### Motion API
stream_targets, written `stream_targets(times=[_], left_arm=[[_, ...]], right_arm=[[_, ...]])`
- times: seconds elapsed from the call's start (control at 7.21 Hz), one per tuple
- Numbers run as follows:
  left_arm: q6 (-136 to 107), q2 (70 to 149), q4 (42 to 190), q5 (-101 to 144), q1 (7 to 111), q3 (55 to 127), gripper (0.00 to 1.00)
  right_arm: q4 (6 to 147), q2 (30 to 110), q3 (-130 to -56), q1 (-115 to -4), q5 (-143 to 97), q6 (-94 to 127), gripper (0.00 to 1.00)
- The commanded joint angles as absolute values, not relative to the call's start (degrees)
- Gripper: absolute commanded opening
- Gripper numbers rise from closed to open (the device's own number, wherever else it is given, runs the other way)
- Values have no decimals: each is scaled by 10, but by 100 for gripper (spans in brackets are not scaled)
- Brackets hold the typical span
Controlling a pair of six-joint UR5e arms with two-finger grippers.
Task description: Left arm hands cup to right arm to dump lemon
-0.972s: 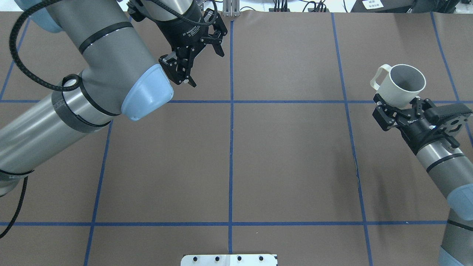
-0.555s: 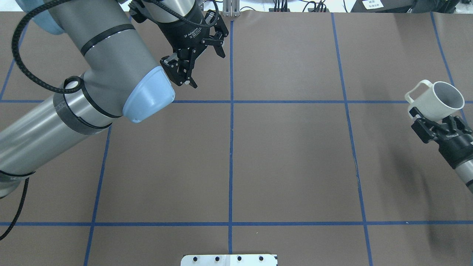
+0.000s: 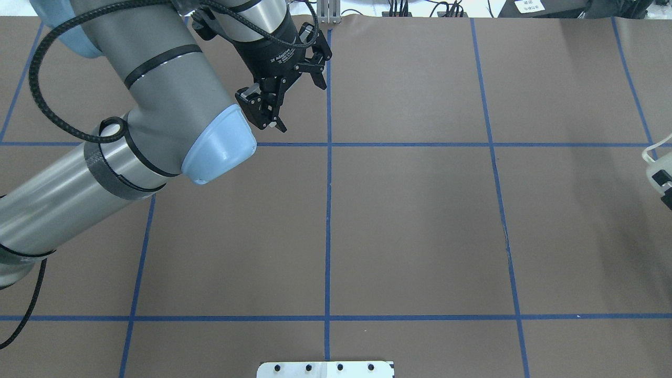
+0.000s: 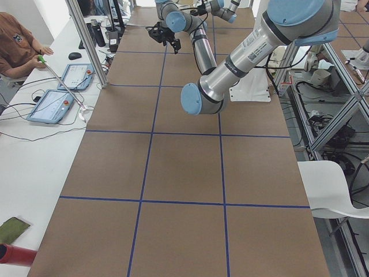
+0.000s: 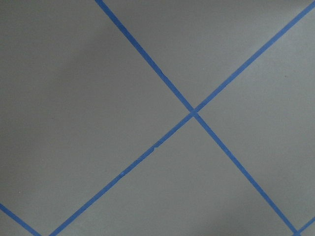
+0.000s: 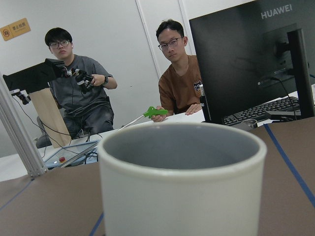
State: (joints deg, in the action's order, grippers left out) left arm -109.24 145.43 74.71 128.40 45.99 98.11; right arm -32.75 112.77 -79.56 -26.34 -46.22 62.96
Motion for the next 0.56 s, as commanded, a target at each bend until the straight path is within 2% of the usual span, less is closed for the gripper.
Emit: stream_targets(times=[0.0,0.14,0.42], left_arm=[[-1093,1455,747,1268,448,981,100],[-1093,1455,747,1267,448,981,100],[-1093,1455,746,1267,449,981,100]], right_arm=[[-437,1150,-719,-264,-494,733,8],[-482,1149,-688,-264,-495,750,10],[-489,1153,-686,-265,-504,888,12]])
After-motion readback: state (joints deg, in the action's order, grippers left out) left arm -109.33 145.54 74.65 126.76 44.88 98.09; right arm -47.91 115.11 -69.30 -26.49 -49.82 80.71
